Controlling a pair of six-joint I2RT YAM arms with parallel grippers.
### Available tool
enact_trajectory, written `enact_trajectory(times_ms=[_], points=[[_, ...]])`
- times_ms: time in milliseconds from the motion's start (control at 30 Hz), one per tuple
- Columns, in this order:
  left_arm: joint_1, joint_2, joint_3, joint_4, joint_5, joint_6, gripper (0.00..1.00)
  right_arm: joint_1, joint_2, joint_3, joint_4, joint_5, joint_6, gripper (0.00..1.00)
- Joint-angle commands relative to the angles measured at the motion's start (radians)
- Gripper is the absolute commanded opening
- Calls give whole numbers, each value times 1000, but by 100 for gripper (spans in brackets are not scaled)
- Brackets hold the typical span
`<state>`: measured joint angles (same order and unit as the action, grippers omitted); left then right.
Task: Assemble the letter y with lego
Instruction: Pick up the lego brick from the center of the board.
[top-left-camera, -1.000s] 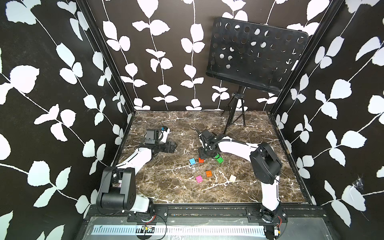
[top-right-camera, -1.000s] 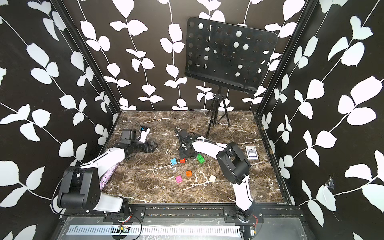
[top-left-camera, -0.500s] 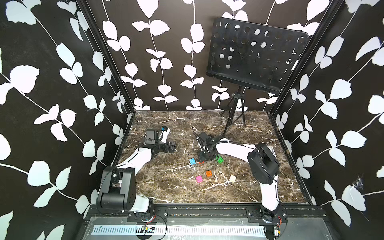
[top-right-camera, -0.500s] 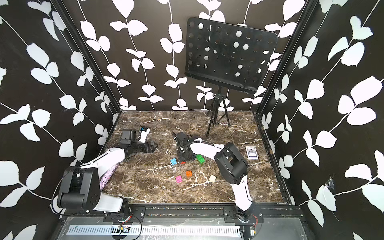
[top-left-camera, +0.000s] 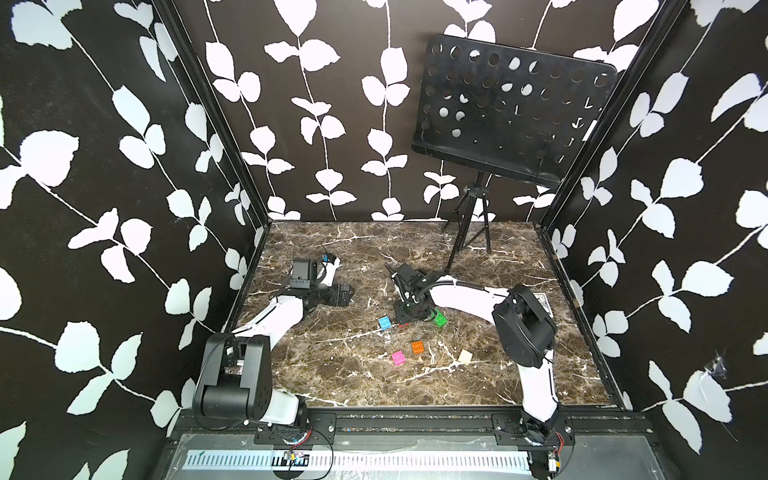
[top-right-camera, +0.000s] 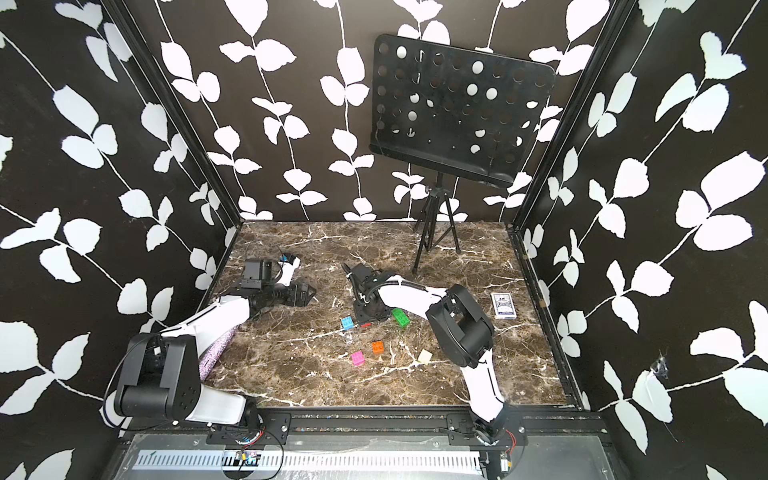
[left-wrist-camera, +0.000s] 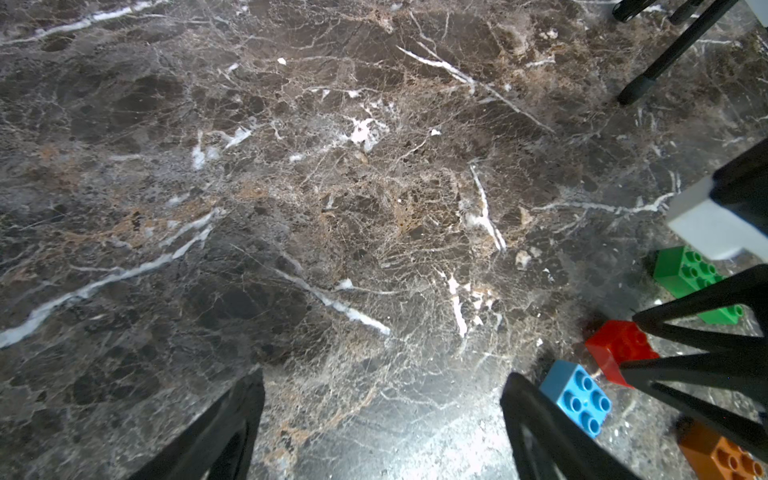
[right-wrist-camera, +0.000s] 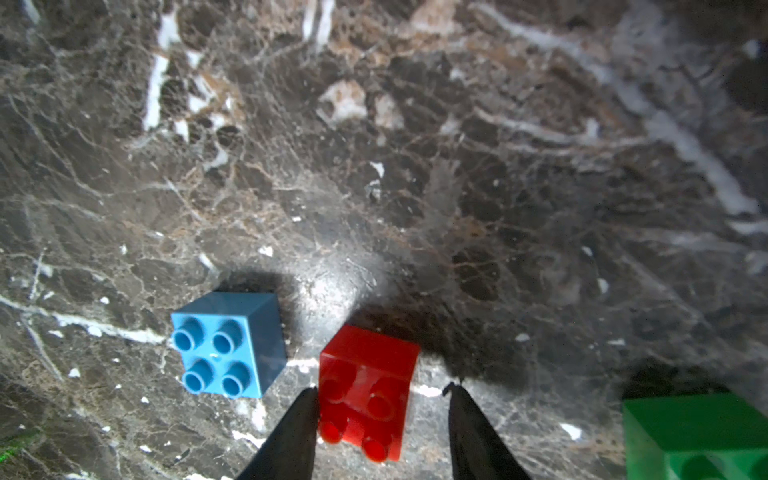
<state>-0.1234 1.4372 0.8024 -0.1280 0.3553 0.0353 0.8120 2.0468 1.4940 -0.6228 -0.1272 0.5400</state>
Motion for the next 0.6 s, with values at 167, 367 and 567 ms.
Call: enact_trajectory(times_ms=[167,367,567], points=[[-4,-38,-15,14,-1,17,91,12,33,47,-55,30,-19,48],[-3,-36,-13,15,-1,17,91,12,12,35,-79,78,-19,44],[-4,-38,-14,14,-3,16,91,12,18,43,-91,91,-29,35]])
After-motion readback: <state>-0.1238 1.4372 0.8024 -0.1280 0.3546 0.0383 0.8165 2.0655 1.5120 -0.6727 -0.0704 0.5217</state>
